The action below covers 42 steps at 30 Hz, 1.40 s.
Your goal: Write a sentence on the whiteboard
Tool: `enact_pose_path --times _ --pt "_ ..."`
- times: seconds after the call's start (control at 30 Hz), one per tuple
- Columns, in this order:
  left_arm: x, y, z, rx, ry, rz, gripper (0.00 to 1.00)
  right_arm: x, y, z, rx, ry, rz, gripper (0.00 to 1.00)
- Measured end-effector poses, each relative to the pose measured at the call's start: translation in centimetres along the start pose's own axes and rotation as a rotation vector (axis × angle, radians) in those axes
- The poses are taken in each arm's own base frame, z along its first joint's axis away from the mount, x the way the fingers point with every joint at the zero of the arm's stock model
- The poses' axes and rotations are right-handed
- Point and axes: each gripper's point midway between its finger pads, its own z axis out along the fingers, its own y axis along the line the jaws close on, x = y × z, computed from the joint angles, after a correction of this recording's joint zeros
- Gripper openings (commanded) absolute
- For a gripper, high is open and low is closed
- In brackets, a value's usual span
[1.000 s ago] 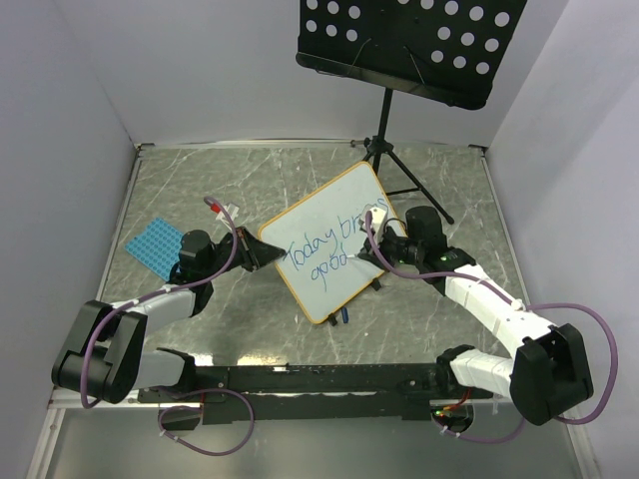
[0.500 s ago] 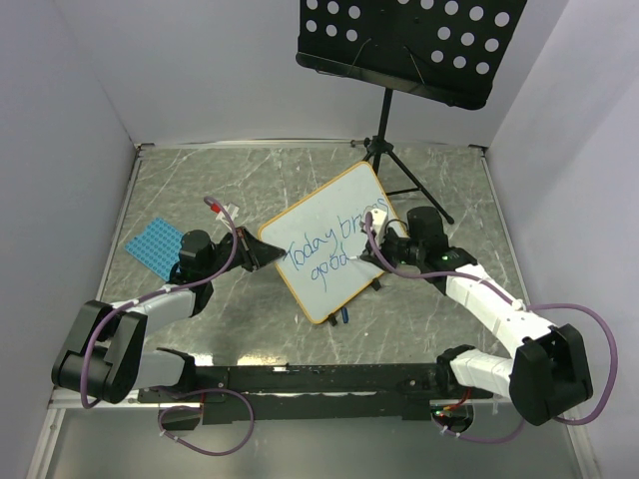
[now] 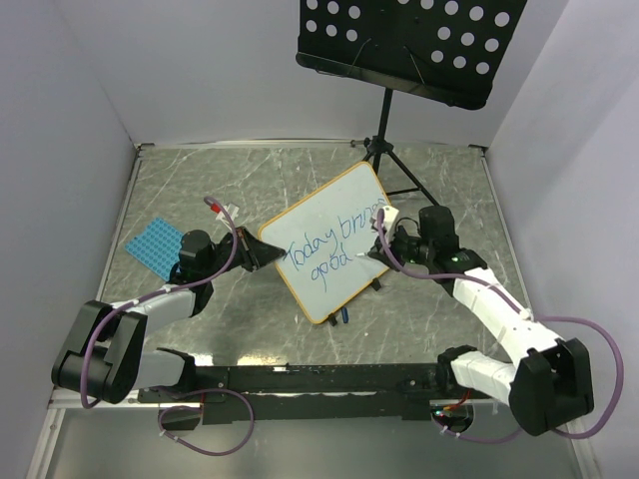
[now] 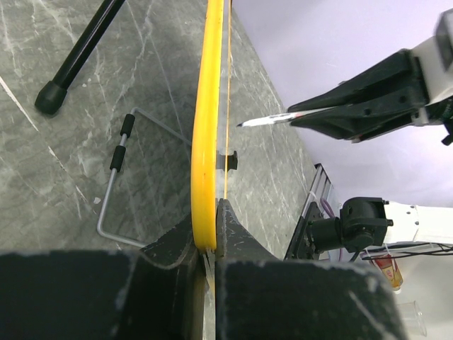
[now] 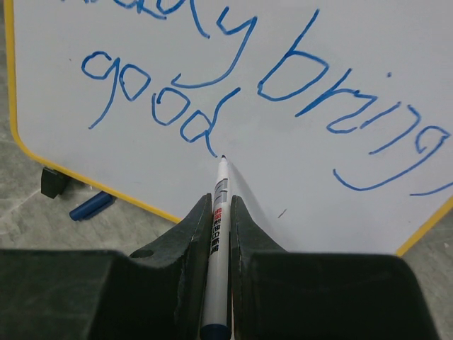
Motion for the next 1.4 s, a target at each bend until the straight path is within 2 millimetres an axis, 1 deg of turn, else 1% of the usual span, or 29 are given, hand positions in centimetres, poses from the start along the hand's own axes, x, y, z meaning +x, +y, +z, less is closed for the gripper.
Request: enact_pose_path --times 0.07,0.17,0.63,0.97,1.1,1.3,1.4 --pt "0.0 0.0 0.0 0.0 0.0 0.0 0.01 -0.7 -0.2 -0.6 0.014 -0.023 -0.006 0.0" --pt "0.0 0.0 0.0 0.001 0.0 0.0 0.01 -0.9 -0.4 -0.8 0.022 -0.034 -0.009 0.0" --pt "0.0 -0.2 0.0 0.005 0.001 0.002 0.01 1.4 -0.8 0.5 0.013 0.034 0.043 0.0" --pt "0.0 -0.2 -0.1 0.006 0.001 0.004 0.01 1.3 -0.8 0.4 0.011 0.032 0.045 0.0" --pt "0.0 -0.2 -0.1 0.009 0.002 0.005 0.01 0.6 -0.7 -0.1 0.018 0.013 0.042 0.0" --pt "0.0 -0.5 -0.1 0.015 0.001 0.01 0.01 -1.8 -1.0 -1.7 0.039 -0.062 0.028 0.0" --pt "0.0 -0.8 -0.3 0.022 0.002 0.021 0.01 -2.5 -1.3 -2.3 0.047 -0.086 0.028 0.0"
